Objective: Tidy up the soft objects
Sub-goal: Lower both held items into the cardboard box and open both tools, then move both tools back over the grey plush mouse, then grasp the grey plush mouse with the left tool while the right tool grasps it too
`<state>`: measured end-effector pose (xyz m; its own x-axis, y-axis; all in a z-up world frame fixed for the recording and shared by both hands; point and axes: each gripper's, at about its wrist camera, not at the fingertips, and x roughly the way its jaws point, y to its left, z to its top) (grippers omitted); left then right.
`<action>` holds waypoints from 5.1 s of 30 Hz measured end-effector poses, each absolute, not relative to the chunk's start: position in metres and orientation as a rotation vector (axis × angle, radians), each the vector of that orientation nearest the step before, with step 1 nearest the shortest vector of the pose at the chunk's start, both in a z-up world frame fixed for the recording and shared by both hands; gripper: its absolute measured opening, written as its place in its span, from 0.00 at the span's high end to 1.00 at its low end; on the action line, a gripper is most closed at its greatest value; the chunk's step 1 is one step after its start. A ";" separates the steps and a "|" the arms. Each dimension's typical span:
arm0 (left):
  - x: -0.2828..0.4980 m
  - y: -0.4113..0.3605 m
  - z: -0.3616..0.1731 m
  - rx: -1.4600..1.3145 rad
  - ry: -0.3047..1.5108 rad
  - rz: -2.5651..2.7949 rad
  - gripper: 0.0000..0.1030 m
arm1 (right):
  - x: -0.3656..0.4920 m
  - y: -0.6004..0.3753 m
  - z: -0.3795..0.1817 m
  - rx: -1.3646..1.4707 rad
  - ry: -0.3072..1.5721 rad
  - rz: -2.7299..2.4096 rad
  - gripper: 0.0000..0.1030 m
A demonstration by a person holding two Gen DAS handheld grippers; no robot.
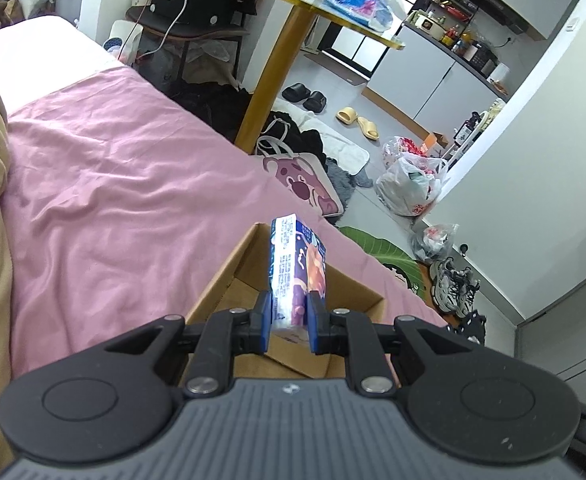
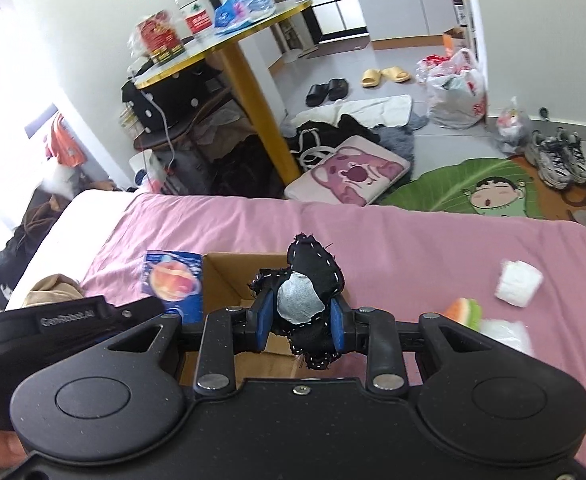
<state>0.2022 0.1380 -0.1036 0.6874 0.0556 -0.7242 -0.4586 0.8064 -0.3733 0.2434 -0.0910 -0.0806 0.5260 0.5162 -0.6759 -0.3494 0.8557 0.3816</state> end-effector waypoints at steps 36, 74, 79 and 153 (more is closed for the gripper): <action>0.203 0.126 -0.089 -0.515 0.736 0.351 0.18 | 0.250 -0.099 -0.075 0.225 0.930 0.539 0.05; 0.163 -0.014 -0.061 -0.331 0.796 0.204 0.10 | 0.200 -0.260 -0.096 0.409 1.017 0.396 0.00; 0.166 -0.035 -0.076 -0.284 0.841 0.193 0.10 | 0.197 -0.276 -0.105 0.461 1.037 0.368 0.00; 0.176 -0.070 -0.114 -0.432 0.876 0.172 0.86 | 0.225 -0.267 -0.145 0.656 1.056 0.518 0.79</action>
